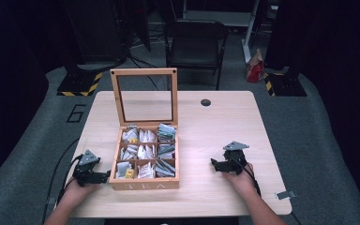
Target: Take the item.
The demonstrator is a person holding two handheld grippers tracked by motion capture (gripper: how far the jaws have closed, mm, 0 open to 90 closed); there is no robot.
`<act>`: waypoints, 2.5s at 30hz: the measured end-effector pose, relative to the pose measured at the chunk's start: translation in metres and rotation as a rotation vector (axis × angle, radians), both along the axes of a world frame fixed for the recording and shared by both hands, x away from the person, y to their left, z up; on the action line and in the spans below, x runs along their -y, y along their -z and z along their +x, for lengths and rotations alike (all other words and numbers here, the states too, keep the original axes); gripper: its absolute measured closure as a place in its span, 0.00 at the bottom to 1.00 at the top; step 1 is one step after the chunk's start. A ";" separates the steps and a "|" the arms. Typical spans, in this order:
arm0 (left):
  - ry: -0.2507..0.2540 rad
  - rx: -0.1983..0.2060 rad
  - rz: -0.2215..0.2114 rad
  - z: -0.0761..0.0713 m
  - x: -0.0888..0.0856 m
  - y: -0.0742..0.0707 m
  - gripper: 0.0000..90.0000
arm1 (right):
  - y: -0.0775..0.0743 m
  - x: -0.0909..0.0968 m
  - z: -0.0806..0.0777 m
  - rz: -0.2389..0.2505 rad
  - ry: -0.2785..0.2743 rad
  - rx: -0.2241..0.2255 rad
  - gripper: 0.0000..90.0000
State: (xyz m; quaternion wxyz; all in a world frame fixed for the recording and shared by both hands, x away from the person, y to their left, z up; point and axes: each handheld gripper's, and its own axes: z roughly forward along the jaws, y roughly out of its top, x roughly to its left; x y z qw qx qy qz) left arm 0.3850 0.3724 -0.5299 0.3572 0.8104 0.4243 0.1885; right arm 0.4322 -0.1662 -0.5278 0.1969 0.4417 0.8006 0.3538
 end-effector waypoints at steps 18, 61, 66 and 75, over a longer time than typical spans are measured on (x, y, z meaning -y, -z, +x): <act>0.000 0.000 0.000 0.000 0.000 0.000 0.15 | 0.000 0.000 0.000 0.002 -0.003 0.001 0.17; 0.000 0.000 -0.001 0.000 0.000 0.000 0.15 | -0.036 -0.015 -0.013 0.120 -0.092 0.024 0.27; -0.001 0.000 -0.001 0.000 0.000 0.000 0.15 | -0.046 -0.019 -0.016 0.119 -0.112 0.025 0.28; -0.001 0.001 -0.001 0.000 0.000 0.000 0.15 | -0.069 -0.024 -0.022 0.126 -0.159 0.037 0.32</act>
